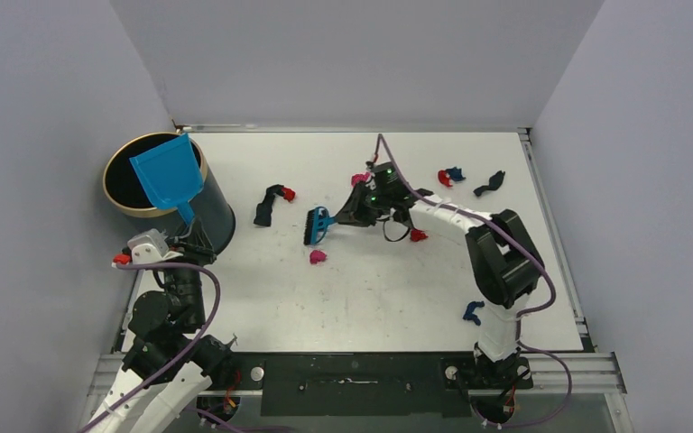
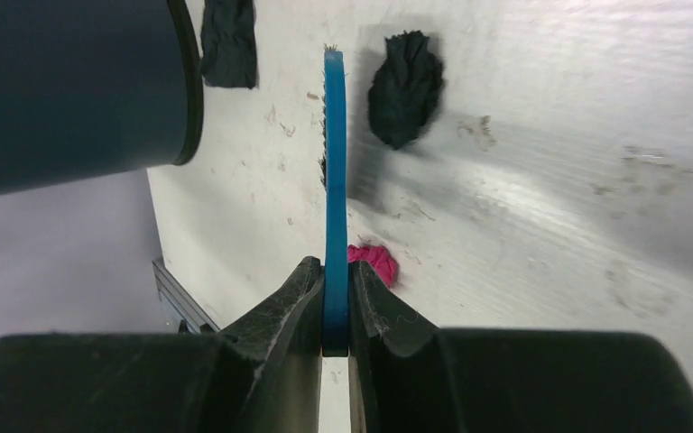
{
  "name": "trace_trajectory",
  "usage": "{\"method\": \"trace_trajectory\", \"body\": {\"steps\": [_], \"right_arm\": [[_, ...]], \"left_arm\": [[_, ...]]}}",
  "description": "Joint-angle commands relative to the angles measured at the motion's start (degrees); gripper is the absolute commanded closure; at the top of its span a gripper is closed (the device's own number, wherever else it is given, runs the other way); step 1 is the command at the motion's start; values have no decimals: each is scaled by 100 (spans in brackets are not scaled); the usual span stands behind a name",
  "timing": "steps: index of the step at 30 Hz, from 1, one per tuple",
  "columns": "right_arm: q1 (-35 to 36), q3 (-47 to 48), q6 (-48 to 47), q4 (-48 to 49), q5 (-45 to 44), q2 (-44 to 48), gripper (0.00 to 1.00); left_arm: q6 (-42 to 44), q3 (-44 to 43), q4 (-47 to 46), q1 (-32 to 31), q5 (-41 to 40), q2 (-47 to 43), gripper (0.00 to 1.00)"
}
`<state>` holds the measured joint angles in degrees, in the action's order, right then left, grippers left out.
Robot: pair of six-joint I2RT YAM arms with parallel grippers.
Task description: Sweep away the paper scraps from the table
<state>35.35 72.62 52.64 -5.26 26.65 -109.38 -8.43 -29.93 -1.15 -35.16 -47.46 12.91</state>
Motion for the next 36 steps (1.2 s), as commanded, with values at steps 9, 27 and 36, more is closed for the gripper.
{"method": "trace_trajectory", "body": {"steps": [9,27,36], "right_arm": [[-1897,295,-2003,-1094,1828,1809,95],[-2497,888,-10742,-7494,-1159,3347,95],[-2490,-383,-12126,-7534,-2376,5060,95]], "left_arm": [[-95,-276,-9,35,302,78,100],[-330,-481,406,31,898,684,100],[-381,-592,563,35,1049,967,100]]}}
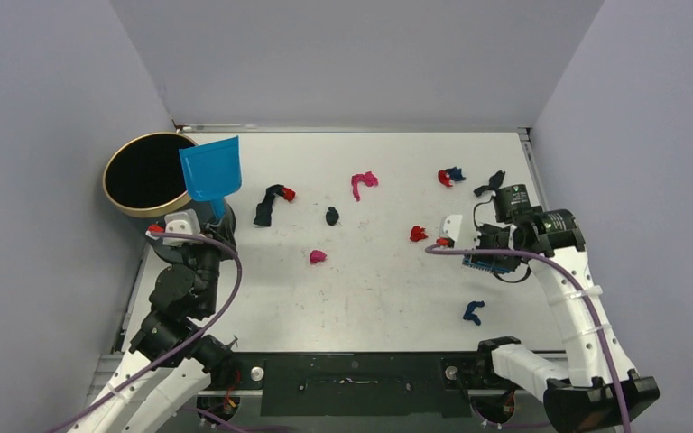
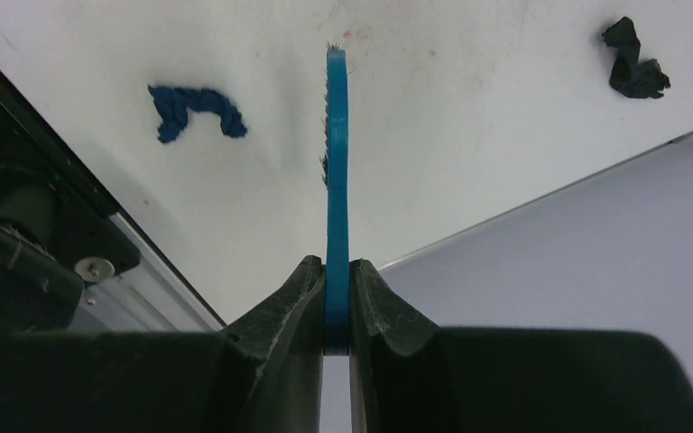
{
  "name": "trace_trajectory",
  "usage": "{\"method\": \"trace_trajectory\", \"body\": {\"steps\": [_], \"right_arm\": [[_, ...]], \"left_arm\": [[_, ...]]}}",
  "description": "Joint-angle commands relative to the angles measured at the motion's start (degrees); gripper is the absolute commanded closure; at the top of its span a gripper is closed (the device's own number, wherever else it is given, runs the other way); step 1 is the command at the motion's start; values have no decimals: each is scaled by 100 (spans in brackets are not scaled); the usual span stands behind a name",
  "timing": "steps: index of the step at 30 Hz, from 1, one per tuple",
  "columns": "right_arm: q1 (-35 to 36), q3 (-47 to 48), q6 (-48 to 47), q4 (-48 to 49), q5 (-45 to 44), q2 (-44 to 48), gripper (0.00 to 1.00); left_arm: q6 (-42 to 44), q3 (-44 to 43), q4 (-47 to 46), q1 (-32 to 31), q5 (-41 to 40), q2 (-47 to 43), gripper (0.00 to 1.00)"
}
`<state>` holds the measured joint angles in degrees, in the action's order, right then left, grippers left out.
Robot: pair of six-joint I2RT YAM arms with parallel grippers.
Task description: Sweep away the paper scraps from the table
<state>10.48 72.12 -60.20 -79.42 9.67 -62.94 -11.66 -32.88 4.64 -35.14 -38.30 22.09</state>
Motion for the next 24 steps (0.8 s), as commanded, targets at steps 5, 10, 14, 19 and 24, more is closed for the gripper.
{"method": "trace_trajectory", "body": {"steps": [5,10,14,19,24], "right_arm": [[-5,-781,-958,-118,-624,1005,95],[8,-1558,-973,-118,-241,1236,95],[21,-1805,-889,-118,20,1128,95],[32,-2019,-1086,-96,224,878,95],[29,-1785,-808,305,653,342,95]], "left_arm": [[-33,-310,-5,40,158,103,100],[5,-372,71,42,128,208,100],[15,-342,63,42,130,189,100],[23,-358,72,42,155,279,100],[25,-392,116,42,303,441,100]]}}
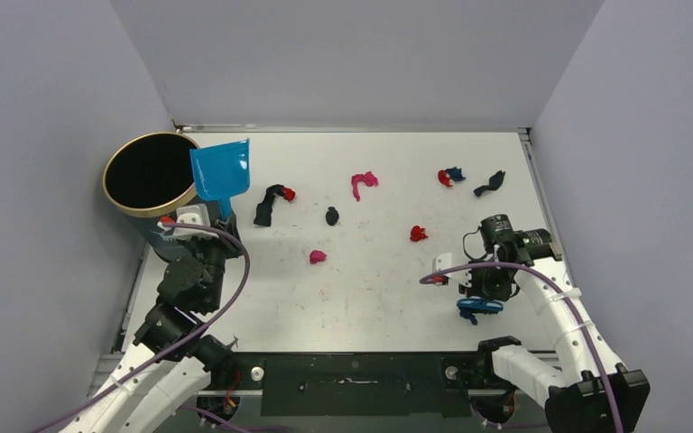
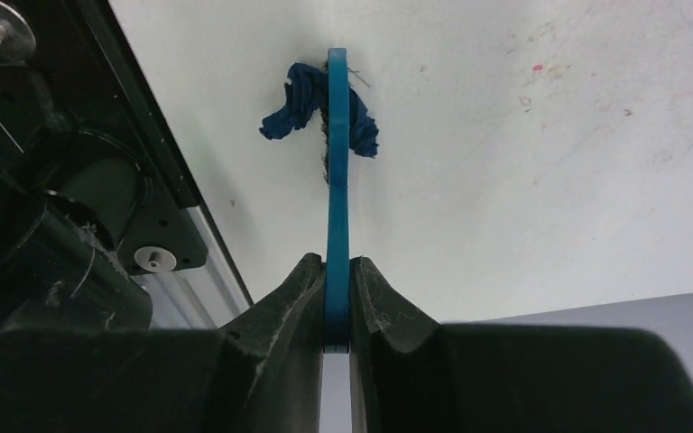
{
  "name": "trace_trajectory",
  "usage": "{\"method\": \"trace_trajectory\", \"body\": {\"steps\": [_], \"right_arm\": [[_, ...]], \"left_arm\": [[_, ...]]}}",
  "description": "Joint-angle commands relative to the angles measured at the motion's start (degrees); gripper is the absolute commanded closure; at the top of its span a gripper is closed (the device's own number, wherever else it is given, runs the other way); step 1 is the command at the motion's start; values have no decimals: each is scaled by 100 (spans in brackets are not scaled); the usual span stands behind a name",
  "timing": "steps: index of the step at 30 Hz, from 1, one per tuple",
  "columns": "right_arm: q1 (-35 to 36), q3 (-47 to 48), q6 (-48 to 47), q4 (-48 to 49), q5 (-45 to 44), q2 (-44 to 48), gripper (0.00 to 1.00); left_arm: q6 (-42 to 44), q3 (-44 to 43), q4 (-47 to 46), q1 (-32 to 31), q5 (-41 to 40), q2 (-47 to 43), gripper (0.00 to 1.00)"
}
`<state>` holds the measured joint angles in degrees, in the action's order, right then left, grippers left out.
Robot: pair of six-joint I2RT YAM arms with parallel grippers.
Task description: Sweep away the paper scraps from the table
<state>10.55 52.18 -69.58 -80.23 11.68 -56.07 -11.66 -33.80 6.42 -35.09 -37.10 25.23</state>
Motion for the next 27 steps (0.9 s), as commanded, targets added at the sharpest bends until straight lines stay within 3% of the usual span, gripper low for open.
{"method": "trace_trajectory", "body": {"steps": [1,6,13,16,19,23,27], "right_arm": [[18,272,197,476,461,-442,95],[14,429,640,1352,710,-703,95],[14,765,2043,2973,1251,-1426,95],[8,1249,2566,2952,1485,-1783,95],[-8,2251,2489,2203,1659,-2281,95],[-97,3191,2369,1557,1296,-2645,95],[-150,3064,2637,2540,79,-2527,95]], "left_arm": [[19,-310,-50,37,216,149,100],[6,-328,-46,37,358,243,100],[6,-358,5,29,580,458,100],[6,-399,69,20,630,587,100],[10,-416,79,3,691,654,100],[15,-417,70,-4,828,741,100],[-1,-528,175,-6,1198,1019,100]]}}
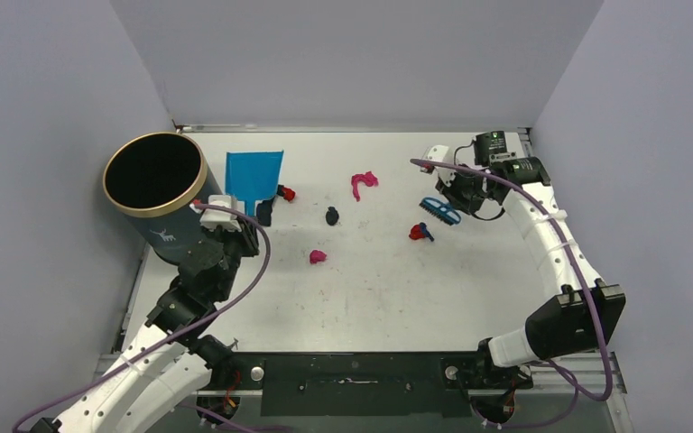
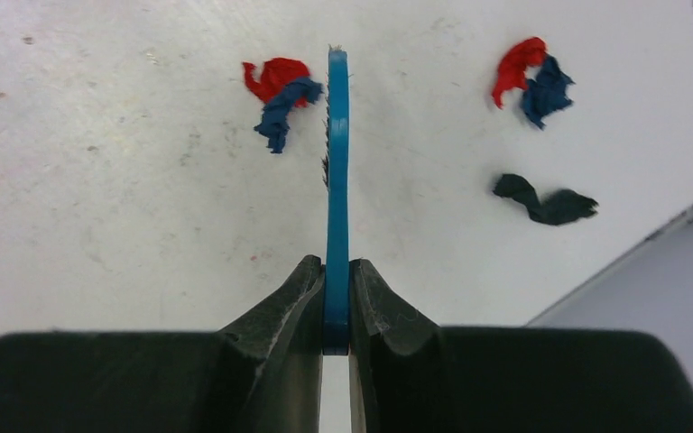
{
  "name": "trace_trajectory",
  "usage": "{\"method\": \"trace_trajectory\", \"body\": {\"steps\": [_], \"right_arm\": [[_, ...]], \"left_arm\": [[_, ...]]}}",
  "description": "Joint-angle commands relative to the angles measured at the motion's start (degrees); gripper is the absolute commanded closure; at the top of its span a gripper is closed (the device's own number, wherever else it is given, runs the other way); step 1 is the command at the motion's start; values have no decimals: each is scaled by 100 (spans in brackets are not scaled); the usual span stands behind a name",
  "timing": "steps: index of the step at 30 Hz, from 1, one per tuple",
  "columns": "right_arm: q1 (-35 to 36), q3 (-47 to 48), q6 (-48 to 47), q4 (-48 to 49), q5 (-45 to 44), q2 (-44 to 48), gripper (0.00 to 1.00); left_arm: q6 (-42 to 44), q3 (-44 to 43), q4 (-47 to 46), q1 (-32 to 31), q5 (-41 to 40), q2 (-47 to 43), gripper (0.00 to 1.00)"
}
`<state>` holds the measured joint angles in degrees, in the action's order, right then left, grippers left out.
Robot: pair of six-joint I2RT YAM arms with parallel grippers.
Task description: Sweep away the paper scraps from the table
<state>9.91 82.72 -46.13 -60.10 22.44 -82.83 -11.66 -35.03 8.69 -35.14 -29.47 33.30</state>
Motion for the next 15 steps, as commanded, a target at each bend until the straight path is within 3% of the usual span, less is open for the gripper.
{"method": "trace_trajectory", "body": {"steps": [1,6,15], "right_arm": [[-135,-89,289,794,-1256,186,95],[-373,-325,425,1965,-2484,-13,95],[-972,-58,399,3329,-3164,-1208,95]], "left_arm": [[-10,-448,-23,-2,540,302,100],[1,-593,134,-81,972,715,100],[89,-731,352,-359,1317,1155,100]]}}
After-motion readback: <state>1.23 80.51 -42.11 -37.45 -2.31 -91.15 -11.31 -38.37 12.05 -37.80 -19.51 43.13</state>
